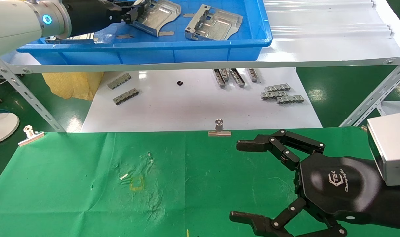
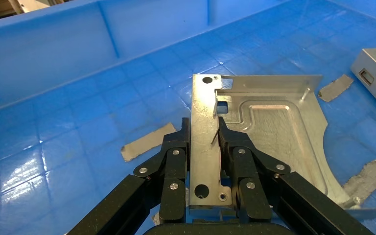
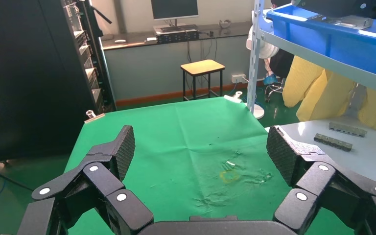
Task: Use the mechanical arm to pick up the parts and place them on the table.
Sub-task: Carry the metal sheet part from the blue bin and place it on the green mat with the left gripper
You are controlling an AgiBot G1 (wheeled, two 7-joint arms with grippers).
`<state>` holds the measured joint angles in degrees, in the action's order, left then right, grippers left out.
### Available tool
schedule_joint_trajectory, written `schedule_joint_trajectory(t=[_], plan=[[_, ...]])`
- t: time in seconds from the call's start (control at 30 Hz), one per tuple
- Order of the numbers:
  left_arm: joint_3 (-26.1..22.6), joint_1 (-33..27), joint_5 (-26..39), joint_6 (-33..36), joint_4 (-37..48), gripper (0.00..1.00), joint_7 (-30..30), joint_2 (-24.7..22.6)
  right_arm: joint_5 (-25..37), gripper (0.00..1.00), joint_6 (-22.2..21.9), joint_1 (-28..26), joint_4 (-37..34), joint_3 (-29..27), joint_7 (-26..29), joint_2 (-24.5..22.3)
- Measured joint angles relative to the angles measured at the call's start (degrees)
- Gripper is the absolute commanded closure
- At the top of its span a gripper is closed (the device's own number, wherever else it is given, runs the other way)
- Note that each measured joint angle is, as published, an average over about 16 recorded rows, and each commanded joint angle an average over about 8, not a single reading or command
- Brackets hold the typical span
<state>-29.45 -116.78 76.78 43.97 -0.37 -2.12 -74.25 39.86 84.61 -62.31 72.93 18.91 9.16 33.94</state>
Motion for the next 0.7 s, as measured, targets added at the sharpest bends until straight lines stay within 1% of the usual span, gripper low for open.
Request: schedule_joint_trajectory(t=[0.17,0.33,0.47,0.7], plan=[[0.8,-0.3,-1.2,2.2,-1.3,1.0,1.5,0.9,0.0,0.0,0.0,0.0,0.0,0.0,0.0,0.0],[1.9,-0.5,-2.9,8.1,-3.1,1.0,4.1,2.7,0.0,0.0,0.0,0.0,0.0,0.0,0.0,0.0],[2.8,-0.4,-4.3,15.3,-4.5,1.0,6.9,4.8,0.0,0.0,0.0,0.0,0.0,0.0,0.0,0.0],[3.7,0.4,-6.3,30.9,-6.5,1.0,12.7,9.2,0.0,0.0,0.0,0.0,0.0,0.0,0.0,0.0]])
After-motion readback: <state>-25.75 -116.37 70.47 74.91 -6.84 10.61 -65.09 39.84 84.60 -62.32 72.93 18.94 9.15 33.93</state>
